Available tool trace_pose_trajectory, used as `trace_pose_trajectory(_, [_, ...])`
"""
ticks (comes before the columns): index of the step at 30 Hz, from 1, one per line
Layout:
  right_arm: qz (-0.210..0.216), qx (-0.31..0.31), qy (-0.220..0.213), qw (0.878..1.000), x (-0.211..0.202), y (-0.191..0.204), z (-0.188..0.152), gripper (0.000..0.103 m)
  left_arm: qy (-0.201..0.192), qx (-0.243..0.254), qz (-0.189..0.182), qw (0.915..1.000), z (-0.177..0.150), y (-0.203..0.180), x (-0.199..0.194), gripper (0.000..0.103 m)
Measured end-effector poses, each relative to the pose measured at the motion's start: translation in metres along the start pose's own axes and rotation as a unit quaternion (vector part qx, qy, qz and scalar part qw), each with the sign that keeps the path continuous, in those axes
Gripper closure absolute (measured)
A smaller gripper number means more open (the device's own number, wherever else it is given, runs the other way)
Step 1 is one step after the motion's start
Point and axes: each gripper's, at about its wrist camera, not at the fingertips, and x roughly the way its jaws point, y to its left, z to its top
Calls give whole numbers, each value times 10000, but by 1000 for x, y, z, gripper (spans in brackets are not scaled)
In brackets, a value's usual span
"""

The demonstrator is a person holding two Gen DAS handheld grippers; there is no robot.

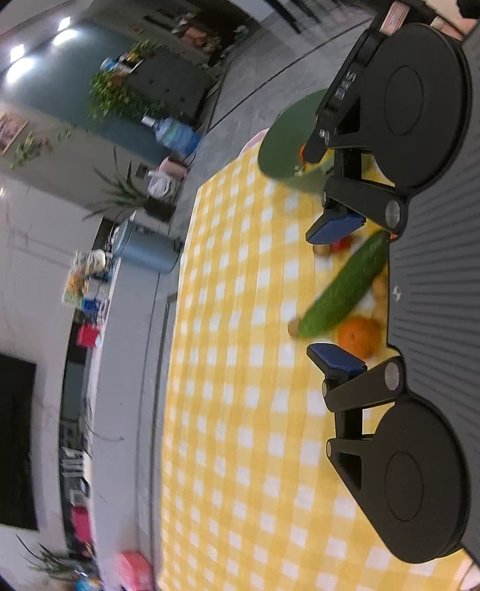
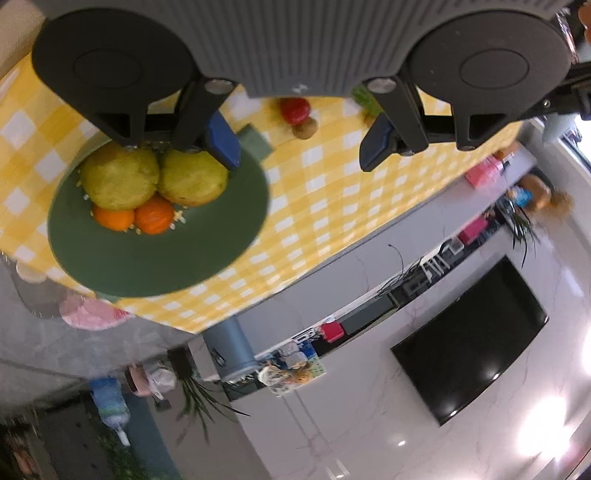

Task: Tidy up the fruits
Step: 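Grasp an orange with the right gripper while the left gripper grasps another orange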

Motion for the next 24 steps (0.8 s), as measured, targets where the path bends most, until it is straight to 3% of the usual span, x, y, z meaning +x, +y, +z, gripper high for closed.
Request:
trace_pose_trajectory(5, [280, -203, 59, 9994, -4, 37, -8, 35, 116, -475, 12, 9988, 0, 41, -4, 31])
trace_pose_trajectory(9, [228, -582, 298, 9976, 2, 69, -17, 39, 332, -697, 0, 9970, -2, 65, -1, 31])
trace_pose_trajectory(13, [-227, -871, 994, 9910, 14, 86, -30, 40, 602, -855, -127, 9944, -10, 83, 9, 31])
trace_pose_trajectory(17, [-813, -783, 1656, 9797, 31, 77, -43, 40, 760, -1031, -217, 9915, -20, 94, 18, 31])
trace_pose_trajectory(24, [-1134, -394, 2106, 9702, 51, 53, -61, 40, 1019, -1113, -260, 9882, -32, 104, 35, 31])
